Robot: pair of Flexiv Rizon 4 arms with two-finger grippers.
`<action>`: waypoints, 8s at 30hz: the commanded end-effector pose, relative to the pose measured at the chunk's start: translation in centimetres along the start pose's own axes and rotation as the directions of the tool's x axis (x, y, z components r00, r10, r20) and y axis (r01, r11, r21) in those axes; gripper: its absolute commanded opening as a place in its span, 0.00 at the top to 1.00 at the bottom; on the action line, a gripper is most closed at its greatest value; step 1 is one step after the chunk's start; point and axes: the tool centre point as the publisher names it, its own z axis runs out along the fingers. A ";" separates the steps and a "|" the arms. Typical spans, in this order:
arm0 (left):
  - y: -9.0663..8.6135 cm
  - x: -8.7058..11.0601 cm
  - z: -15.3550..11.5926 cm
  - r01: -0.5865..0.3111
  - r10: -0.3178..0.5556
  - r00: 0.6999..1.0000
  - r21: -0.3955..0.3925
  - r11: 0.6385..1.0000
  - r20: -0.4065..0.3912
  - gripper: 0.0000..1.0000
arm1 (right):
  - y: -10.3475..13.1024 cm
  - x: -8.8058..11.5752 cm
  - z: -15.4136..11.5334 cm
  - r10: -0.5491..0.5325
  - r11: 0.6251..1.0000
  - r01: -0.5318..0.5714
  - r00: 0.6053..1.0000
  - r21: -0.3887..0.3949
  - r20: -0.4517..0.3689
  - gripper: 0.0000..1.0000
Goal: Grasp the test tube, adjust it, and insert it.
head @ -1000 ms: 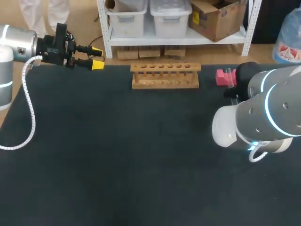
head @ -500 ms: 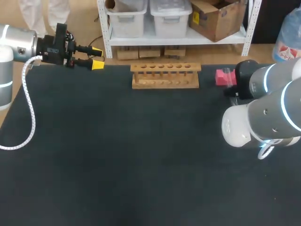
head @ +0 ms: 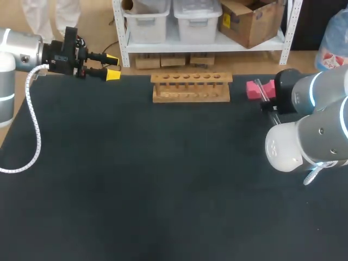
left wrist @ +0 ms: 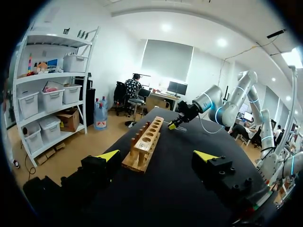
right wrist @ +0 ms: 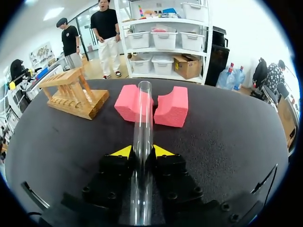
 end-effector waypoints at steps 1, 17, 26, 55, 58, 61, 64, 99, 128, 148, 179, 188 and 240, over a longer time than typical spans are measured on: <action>0.0 0.1 0.0 -0.002 0.002 1.000 0.001 1.000 0.001 0.00 | -0.1 0.1 0.0 0.021 1.000 -0.021 1.000 0.023 0.007 1.00; 0.0 0.1 0.0 -0.002 0.002 1.000 0.001 1.000 0.001 0.00 | 1.9 -2.9 -3.7 0.090 0.990 -0.095 0.995 0.101 0.052 1.00; 0.0 0.1 0.0 -0.002 0.002 1.000 0.001 1.000 0.001 0.00 | 5.1 -4.3 -7.1 0.146 0.972 -0.152 0.988 0.178 0.048 1.00; 0.0 0.1 0.0 -0.002 0.002 1.000 0.001 1.000 0.001 0.00 | 15.9 -9.0 -4.9 0.125 0.971 -0.137 0.989 0.198 0.075 1.00; 0.0 0.1 0.0 -0.002 0.002 1.000 0.001 1.000 0.001 0.00 | 16.2 -9.0 -4.2 0.127 0.974 -0.138 0.989 0.179 0.071 1.00; 0.0 0.1 0.0 -0.002 0.002 1.000 0.001 1.000 0.001 0.00 | 16.5 -9.0 -3.4 0.123 0.978 -0.131 0.991 0.162 0.060 1.00; 0.0 0.1 0.0 -0.002 0.002 1.000 0.001 1.000 0.001 0.00 | 16.7 -9.0 -2.7 0.116 0.982 -0.122 0.992 0.146 0.051 1.00; 0.0 0.1 0.0 -0.002 0.002 1.000 0.001 1.000 0.001 0.00 | 16.6 -8.4 1.6 0.112 0.990 -0.108 0.993 0.090 -0.040 1.00; 0.0 0.1 0.0 -0.002 0.002 1.000 0.001 1.000 0.001 0.00 | 16.6 -8.6 0.4 0.131 0.990 -0.127 0.989 0.065 -0.062 1.00; 0.0 0.1 0.0 -0.002 0.002 1.000 0.001 1.000 0.001 0.00 | 16.9 -7.9 1.4 0.111 0.993 -0.118 0.962 -0.012 -0.248 1.00; 0.0 0.1 0.0 -0.002 0.002 1.000 0.001 1.000 0.001 0.00 | 16.2 -9.3 -4.0 0.123 0.989 -0.127 0.991 0.070 0.052 1.00; 0.0 0.1 0.0 -0.002 0.002 1.000 0.001 1.000 0.001 0.00 | 16.3 -9.9 -5.9 0.113 0.987 -0.127 0.984 0.098 0.138 1.00; 0.0 0.1 0.0 -0.002 0.002 1.000 0.001 1.000 0.001 0.00 | 16.9 -10.1 -6.7 0.084 0.995 -0.090 0.987 0.042 0.134 1.00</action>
